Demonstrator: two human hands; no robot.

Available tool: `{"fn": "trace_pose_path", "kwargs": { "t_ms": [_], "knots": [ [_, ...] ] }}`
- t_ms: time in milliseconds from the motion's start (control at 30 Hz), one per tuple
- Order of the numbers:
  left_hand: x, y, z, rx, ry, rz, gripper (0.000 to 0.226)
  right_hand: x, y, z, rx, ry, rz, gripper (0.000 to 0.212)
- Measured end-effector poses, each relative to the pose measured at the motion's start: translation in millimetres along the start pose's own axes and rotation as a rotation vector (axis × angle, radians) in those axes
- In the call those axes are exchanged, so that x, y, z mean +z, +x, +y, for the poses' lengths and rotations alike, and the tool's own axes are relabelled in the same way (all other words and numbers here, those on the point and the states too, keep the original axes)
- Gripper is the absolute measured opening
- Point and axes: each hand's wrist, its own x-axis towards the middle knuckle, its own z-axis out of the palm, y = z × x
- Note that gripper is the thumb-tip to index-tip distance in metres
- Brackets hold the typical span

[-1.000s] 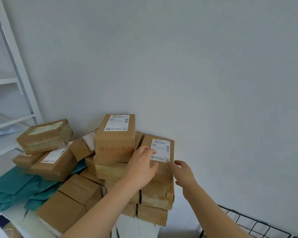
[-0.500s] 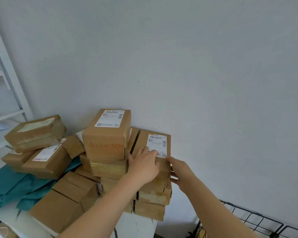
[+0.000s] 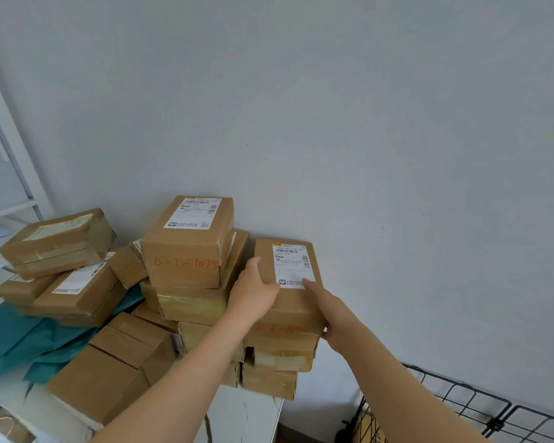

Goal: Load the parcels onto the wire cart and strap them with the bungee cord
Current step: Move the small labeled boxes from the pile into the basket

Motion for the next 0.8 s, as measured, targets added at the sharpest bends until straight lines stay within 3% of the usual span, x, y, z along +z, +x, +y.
{"fn": "trace_pose_path", "kwargs": {
  "t_ms": [233,333,433,633,800],
  "knots": [
    [4.0,-10.7,14.5,0.105,-0.22,0.135,0.061,-17.6,-15.2,-2.8,-0.051,0.157,-0.019,0.048],
    [9.7,-21.1,20.8,0.156,-0.274,0.143,0.059,-29.6,-26.1,-2.7,-0.07,0.214,-0.001,0.041],
    [17.2,-31.1,26.6,0.179,-0.305,0.125,0.058,-40.7,-38.0,0.2,-0.107,0.252,0.019,0.032],
    [37.8,-55.1,30.9,0.236,-0.35,0.047,0.058,-61.3,-68.4,22.2,-0.151,0.343,0.067,0.04],
    [67.2,-78.5,31.9,0.287,-0.382,-0.035,0.056,-89.2,-97.0,44.6,-0.187,0.349,0.229,0.046]
  ]
}}
